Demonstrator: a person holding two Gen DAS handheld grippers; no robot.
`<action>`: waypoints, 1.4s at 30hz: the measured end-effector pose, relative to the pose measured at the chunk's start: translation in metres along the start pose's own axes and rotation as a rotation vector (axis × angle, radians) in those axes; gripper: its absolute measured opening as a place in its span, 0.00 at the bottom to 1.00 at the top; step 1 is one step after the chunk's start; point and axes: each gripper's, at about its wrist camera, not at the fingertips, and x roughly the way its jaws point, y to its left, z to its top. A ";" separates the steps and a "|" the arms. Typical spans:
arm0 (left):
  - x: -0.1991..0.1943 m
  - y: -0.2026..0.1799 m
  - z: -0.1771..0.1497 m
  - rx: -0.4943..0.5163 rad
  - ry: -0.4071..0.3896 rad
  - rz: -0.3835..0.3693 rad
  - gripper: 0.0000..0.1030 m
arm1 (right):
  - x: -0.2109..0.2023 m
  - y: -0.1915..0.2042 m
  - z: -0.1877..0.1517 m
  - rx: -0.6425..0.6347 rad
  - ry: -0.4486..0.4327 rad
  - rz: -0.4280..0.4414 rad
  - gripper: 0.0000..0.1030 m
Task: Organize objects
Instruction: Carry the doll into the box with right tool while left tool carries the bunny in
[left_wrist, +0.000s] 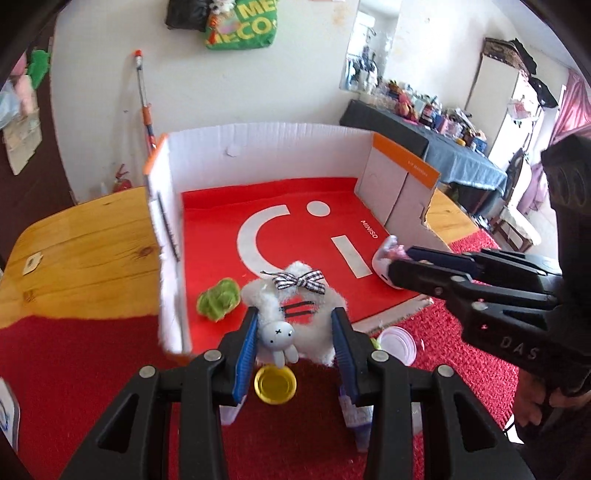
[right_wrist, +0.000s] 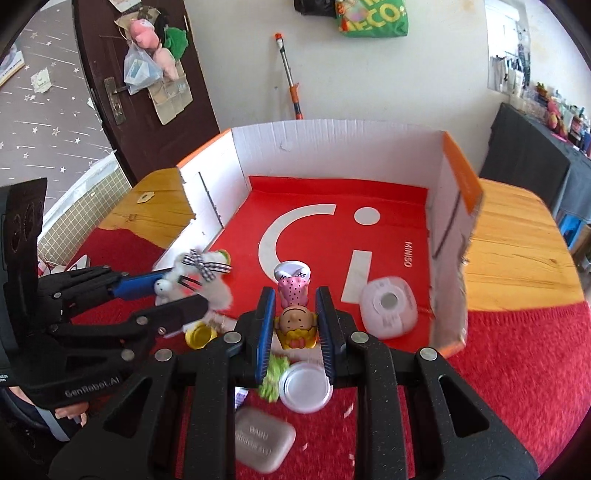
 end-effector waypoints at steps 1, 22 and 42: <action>0.006 0.001 0.004 0.002 0.016 -0.011 0.39 | 0.005 -0.001 0.003 0.001 0.013 0.002 0.21; 0.075 0.011 0.020 0.086 0.212 -0.093 0.40 | 0.077 -0.017 0.004 -0.008 0.215 -0.006 0.21; 0.075 0.008 0.018 0.127 0.203 -0.071 0.46 | 0.074 -0.021 0.000 -0.074 0.212 0.039 0.21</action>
